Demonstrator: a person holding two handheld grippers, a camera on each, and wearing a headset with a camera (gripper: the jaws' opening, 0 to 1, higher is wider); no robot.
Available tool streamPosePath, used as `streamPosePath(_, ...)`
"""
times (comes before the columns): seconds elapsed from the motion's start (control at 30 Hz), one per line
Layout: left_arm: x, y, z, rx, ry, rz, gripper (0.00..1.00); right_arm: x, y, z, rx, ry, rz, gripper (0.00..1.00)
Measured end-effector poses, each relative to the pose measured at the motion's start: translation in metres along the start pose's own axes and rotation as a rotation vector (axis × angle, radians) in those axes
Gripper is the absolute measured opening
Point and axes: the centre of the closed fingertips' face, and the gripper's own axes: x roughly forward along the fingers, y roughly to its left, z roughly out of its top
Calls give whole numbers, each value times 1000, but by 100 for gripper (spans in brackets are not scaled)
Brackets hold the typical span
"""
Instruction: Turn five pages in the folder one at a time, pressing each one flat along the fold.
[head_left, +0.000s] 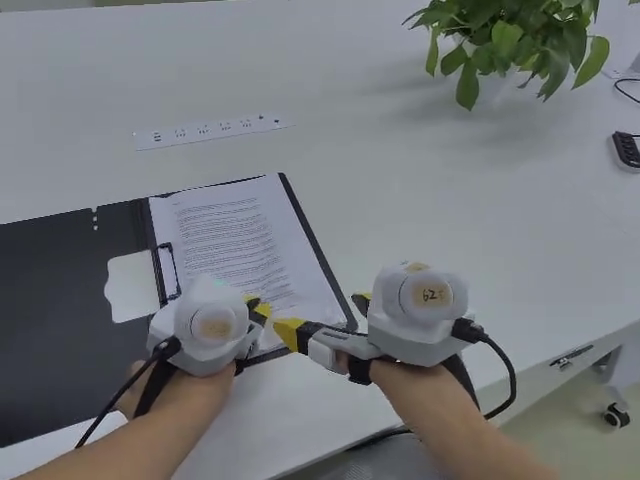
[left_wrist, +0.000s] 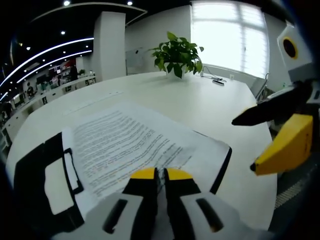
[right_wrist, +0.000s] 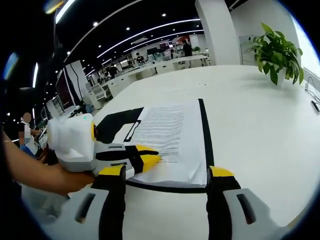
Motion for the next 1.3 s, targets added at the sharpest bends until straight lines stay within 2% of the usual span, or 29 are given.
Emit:
streamPosePath(0.23, 0, 0, -1, -11, 2, 2, 4, 9, -10, -8, 50, 19, -25, 41)
streamPosePath(0.43, -2, -1, -1, -23, 2, 4, 4, 15, -18, -14, 85, 41, -46, 39)
streamPosePath(0.73, -2, -1, -1, -32, 2, 5, 4, 23, -24, -19, 137, 56, -55, 29)
streamPosePath(1.07, -3, 0, 0, -41, 5, 9, 4, 27, -32, -23, 143, 71, -79, 13)
streamPosePath(1.17, -2, 0, 0, -75, 9, 13, 4, 27, -35, -24, 142, 75, -86, 9)
streamPosePath(1.3, -2, 0, 0, -74, 12, 15, 4, 27, -39, -25, 148, 72, -97, 4)
